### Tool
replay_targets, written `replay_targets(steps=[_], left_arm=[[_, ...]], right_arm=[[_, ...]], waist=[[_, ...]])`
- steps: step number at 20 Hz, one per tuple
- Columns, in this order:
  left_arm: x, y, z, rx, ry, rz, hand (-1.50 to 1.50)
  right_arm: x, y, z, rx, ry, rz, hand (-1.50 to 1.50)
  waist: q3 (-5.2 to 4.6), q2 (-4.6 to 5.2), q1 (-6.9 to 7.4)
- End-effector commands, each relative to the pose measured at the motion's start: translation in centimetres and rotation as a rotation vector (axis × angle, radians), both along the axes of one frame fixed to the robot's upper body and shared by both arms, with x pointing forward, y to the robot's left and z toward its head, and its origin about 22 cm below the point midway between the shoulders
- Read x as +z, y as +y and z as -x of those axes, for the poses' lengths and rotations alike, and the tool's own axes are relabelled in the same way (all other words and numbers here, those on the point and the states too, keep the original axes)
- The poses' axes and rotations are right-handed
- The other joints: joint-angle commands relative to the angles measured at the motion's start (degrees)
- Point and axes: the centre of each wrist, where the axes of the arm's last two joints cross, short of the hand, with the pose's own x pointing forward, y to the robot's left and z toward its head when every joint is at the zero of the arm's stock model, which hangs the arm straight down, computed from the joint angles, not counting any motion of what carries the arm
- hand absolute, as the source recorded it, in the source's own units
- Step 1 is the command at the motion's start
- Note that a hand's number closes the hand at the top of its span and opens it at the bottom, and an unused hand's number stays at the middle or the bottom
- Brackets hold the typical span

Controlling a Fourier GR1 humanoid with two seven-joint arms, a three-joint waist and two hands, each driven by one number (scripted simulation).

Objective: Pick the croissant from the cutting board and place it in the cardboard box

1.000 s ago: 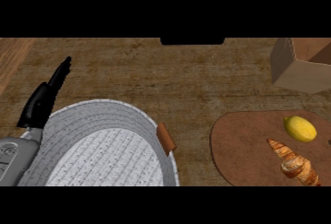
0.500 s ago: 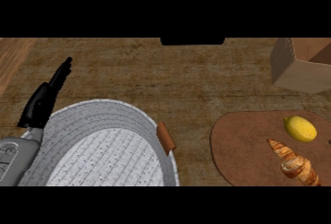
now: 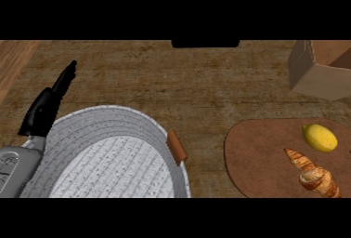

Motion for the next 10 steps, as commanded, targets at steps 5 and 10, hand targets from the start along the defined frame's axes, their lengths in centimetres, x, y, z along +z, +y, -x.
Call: replay_targets(steps=[5,10], left_arm=[[-5.3,-1.6,2.1,0.014,0.158,0.073,0.0],[-6.3,-2.2,3.3,0.002,0.163,0.071,0.0]], right_arm=[[-0.9,1.2,-2.2,-0.003,0.003,-0.001,-1.5],[-2.3,3.0,-1.9,0.036,0.053,0.014,-1.5]], waist=[[-1.32,1.01,-0.14],[-1.34,0.9,-0.02]])
